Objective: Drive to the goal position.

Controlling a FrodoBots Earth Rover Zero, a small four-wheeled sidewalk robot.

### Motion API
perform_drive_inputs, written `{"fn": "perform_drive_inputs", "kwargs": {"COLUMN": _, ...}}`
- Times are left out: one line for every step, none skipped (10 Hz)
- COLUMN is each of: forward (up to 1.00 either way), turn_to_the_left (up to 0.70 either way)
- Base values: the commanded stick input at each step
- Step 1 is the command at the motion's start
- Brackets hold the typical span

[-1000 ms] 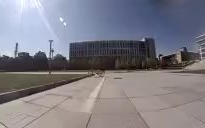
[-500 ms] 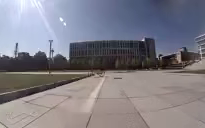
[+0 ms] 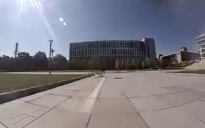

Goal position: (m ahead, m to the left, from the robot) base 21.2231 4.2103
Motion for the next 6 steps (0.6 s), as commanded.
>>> {"fn": "perform_drive_inputs", "kwargs": {"forward": 0.06, "turn_to_the_left": 0.0}}
{"fn": "perform_drive_inputs", "kwargs": {"forward": 0.06, "turn_to_the_left": 0.0}}
{"fn": "perform_drive_inputs", "kwargs": {"forward": 0.06, "turn_to_the_left": 0.0}}
{"fn": "perform_drive_inputs", "kwargs": {"forward": 0.06, "turn_to_the_left": 0.0}}
{"fn": "perform_drive_inputs", "kwargs": {"forward": 0.06, "turn_to_the_left": 0.0}}
{"fn": "perform_drive_inputs", "kwargs": {"forward": 0.06, "turn_to_the_left": 0.0}}
